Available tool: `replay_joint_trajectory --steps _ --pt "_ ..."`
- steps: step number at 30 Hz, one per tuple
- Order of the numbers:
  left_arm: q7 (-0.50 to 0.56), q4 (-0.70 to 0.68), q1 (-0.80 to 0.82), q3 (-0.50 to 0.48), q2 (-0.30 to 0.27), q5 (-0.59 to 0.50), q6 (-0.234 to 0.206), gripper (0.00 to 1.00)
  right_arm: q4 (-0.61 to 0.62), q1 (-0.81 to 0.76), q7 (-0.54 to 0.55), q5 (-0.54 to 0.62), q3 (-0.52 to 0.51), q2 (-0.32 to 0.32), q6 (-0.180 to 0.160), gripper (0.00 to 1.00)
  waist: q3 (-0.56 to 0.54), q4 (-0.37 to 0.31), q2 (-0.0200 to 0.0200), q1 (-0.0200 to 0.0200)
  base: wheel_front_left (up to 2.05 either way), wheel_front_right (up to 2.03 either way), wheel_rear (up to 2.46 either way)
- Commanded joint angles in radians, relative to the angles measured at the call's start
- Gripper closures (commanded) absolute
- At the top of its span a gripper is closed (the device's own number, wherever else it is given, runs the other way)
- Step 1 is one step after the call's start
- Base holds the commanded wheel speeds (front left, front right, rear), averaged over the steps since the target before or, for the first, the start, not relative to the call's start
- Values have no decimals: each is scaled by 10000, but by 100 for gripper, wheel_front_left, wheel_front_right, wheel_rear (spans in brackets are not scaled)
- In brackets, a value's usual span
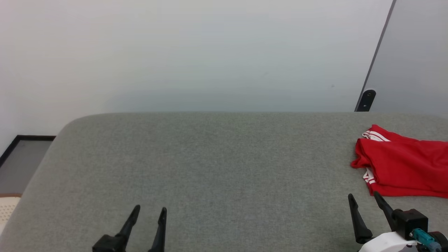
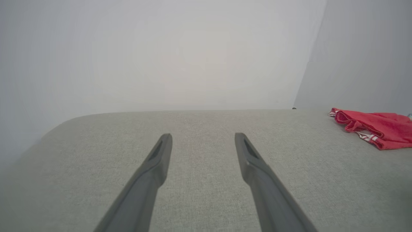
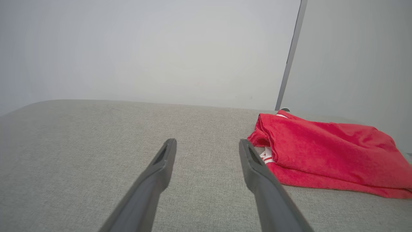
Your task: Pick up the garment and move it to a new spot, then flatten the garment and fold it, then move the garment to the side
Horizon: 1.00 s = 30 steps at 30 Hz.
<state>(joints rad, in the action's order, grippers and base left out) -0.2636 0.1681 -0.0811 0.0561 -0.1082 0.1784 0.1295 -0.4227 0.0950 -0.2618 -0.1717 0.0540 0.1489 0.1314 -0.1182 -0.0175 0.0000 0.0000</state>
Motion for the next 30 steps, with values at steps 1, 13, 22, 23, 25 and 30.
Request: replay_joint_trajectory --steps 1,13,22,23,25,30 --pt "1 29 -87 4 -61 38 11 0 34 -100 -37 67 -44 -20 -19 0 5 -27 0 0 0 0 0" --pt "1 313 79 -67 -149 377 3 0 178 -183 -37 77 -410 11 -19 0 22 40 0 0 0 0 0" --pt "1 383 354 -295 -296 562 4 0 253 -348 -37 60 -607 -22 -19 0 -101 227 0 0 0 0 0" --pt "1 376 375 -303 -310 570 4 0 258 -376 -37 56 -622 -35 -19 0 -111 241 0 0 0 0 0" --pt "1 369 400 -336 -329 586 4 0 268 -432 -37 76 -639 -60 -19 0 -126 266 0 0 0 0 0" --pt "1 348 441 -387 -328 592 4 0 300 -560 -37 126 -721 -185 -19 0 -146 330 0 0 0 0 0"
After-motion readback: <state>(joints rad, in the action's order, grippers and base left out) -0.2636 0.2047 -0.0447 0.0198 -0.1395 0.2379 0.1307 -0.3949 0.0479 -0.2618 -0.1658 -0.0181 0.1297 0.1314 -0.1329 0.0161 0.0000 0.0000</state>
